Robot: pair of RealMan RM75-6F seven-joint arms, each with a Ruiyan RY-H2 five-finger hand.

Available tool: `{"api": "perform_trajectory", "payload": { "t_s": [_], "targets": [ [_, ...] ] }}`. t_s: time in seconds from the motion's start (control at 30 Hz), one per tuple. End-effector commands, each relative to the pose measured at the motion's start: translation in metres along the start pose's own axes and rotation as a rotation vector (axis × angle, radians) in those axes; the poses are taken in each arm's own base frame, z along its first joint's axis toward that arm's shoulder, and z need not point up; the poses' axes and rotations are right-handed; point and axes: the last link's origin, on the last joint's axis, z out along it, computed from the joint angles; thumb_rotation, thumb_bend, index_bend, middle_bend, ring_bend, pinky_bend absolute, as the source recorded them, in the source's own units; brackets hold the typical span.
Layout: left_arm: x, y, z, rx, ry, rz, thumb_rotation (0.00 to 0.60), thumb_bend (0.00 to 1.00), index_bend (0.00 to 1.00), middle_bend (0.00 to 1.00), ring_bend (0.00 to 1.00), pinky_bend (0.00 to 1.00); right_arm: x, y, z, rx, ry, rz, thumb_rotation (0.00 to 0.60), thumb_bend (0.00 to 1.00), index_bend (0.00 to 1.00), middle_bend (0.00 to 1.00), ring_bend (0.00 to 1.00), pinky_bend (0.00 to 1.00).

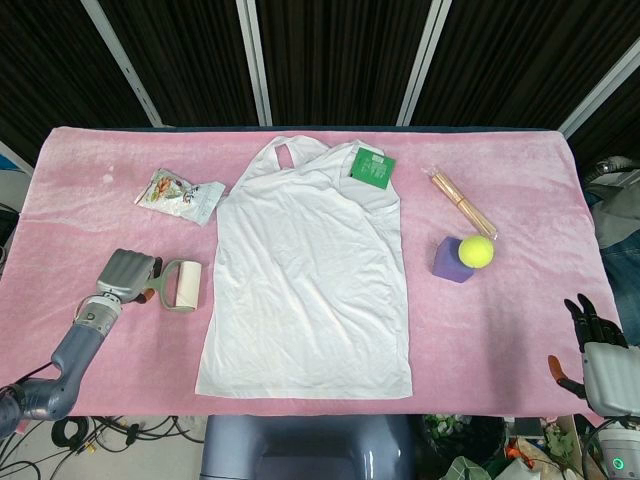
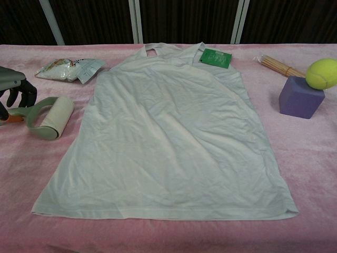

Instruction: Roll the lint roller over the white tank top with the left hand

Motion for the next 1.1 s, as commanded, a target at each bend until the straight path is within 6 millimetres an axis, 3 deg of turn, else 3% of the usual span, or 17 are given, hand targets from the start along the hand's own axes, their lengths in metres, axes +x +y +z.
{"api": "perform_trajectory", "payload": {
  "t_s": [0.03, 1.1],
  "targets": [
    [-0.0009, -0.0002, 0.0001, 0.000, -0.004, 0.002, 0.600, 0.45, 0.59, 0.61, 0.51, 0.66, 0.0001, 0.0002, 0.0000, -0.001, 0.000, 0.001, 0.600, 0.29, 0.02, 0.00, 0.17, 0.15],
    [0.0015, -0.0033, -0.0011, -0.001, 0.008, 0.000, 0.600, 0.45, 0.60, 0.62, 0.51, 0.66, 0.0004, 0.0006, 0.0000, -0.006, 0.001, 0.002, 0.600, 0.29, 0.02, 0.00, 0.17, 0.15]
  ]
}}
